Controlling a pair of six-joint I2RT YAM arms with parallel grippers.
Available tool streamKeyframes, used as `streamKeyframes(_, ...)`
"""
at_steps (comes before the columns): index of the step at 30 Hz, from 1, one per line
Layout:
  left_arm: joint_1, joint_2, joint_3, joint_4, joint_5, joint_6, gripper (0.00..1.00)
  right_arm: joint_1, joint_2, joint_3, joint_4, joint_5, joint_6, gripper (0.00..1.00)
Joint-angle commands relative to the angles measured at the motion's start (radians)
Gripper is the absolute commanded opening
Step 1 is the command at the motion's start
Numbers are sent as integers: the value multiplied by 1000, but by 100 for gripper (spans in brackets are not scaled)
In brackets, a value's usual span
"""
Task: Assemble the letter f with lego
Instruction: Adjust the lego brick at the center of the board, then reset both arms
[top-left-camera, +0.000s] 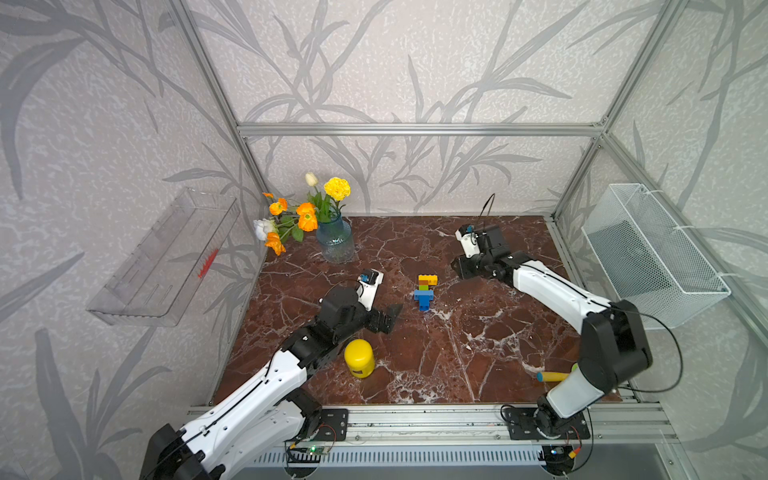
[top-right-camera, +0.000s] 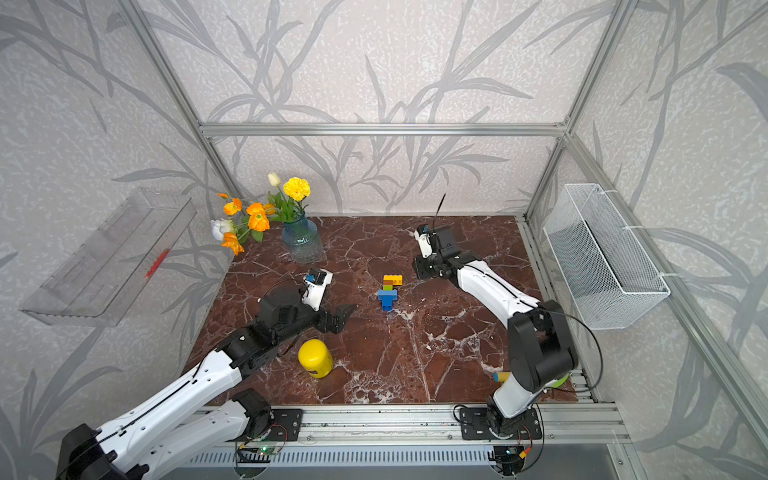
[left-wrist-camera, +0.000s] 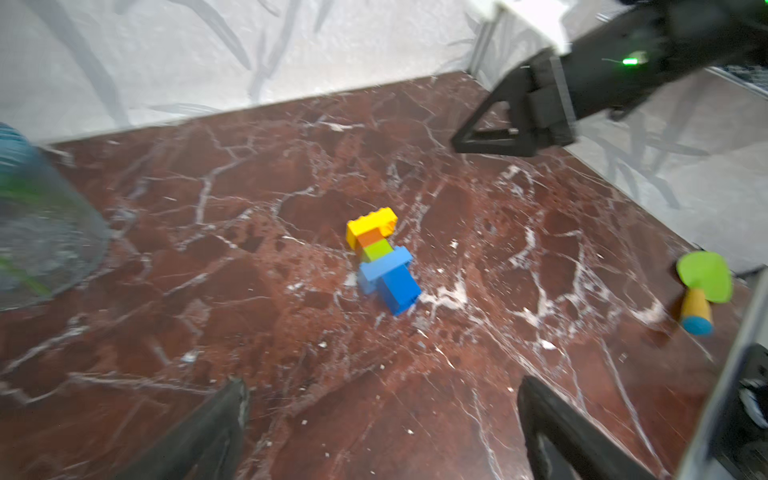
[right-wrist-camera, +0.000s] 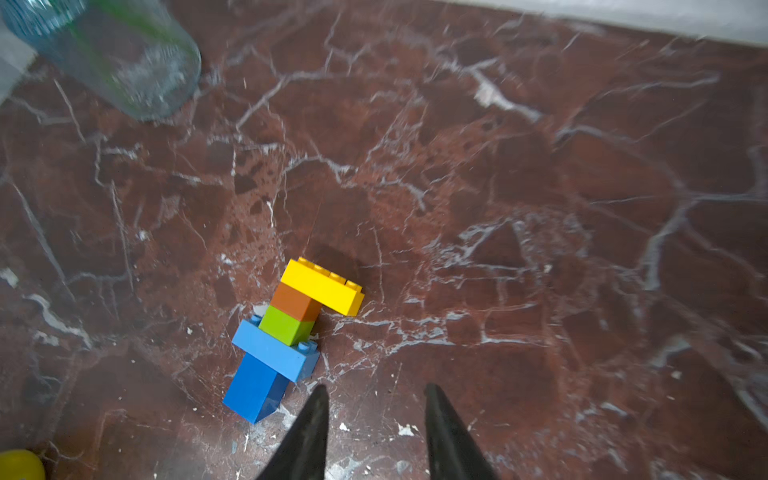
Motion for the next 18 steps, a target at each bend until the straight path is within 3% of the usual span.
streamKeyframes(1,6,6,79,-58,-246,-4,99,-55,-104,-69,-22,43,-10,46)
streamKeyframes(8,6,-23,104,48,-567,31,100,-187,-284,-188,15,31,-44,74)
streamKeyframes(12,9,-29,85,136,-700,94,99,-217,-326,-241,50,37,-70,82)
streamKeyframes(18,36,-5,-16,392,-800,303,99,-238,-341,-304,103,81,-70,90)
